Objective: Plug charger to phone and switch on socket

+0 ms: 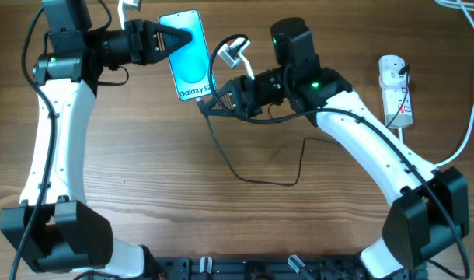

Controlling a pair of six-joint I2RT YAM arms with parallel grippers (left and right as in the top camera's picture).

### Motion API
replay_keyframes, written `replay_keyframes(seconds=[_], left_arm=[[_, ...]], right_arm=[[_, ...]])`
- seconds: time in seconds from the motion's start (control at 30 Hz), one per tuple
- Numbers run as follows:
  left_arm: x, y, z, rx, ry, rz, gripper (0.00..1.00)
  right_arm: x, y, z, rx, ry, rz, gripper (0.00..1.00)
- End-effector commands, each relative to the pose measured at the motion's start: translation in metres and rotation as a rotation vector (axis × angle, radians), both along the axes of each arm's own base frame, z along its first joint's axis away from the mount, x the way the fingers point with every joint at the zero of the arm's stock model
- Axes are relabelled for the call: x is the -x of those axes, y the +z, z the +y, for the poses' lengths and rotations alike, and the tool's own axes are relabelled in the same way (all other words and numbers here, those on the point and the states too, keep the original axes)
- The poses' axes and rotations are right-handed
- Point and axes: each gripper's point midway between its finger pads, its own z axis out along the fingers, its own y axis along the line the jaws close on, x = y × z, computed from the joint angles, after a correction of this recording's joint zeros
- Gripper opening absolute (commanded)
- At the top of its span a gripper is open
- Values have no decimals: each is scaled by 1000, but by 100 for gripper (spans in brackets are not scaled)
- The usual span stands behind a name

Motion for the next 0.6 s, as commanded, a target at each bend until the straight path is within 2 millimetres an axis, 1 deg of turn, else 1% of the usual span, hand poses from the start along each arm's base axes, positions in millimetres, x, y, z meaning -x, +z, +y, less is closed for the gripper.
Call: replay_keyframes(seconds=[0.0, 0.3, 0.47, 0.57], left_arm=[[6, 5, -3, 24, -37, 3, 4], [7, 5, -4, 24, -38, 6, 4], [11, 5, -15, 24, -67, 7, 4], [15, 5, -25, 23, -93, 7, 4]], right_arm=[[-14, -6, -6, 14, -52, -5, 4], [-16, -7, -5, 20, -64, -9, 5], [-17, -7, -5, 24, -70, -6, 5], [-18, -7, -5, 26, -75, -2, 5]])
